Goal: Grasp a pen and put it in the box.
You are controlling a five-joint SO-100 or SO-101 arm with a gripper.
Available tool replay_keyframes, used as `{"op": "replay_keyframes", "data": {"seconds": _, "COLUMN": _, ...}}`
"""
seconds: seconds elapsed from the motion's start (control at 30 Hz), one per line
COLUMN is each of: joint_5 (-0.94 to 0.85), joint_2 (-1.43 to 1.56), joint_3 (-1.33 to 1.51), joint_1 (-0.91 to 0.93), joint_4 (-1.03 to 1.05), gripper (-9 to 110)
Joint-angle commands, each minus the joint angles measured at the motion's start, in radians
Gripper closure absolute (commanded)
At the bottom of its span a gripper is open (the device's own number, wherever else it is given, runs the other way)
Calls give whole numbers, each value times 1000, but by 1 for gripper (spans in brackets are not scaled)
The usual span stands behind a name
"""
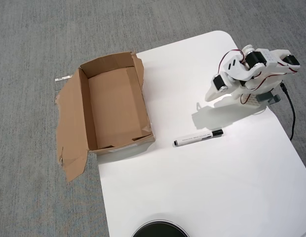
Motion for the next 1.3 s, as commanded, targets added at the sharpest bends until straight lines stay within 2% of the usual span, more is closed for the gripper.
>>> {"op": "replay_keyframes", "data": {"seconds": 0.0, "joint_5": -2, "joint_2": 57, "joint_3": -44, "joint_1": -7, "joint_4": 5, "gripper": 101}}
{"op": "replay_keyframes", "data": {"seconds": 0.9, "joint_5": 2, "joint_2": 37, "joint_3": -387, "joint_1": -7, "joint_4": 5, "gripper": 101}}
{"op": "replay_keyframes", "data": {"seconds": 1.07, "joint_5": 5, "joint_2": -87, "joint_3": -455, "joint_1": -1, "joint_4": 5, "gripper": 101}}
{"op": "replay_keyframes", "data": {"seconds": 1.27, "joint_5": 7, "joint_2": -371, "joint_3": -677, "joint_1": -5, "joint_4": 5, "gripper": 101}}
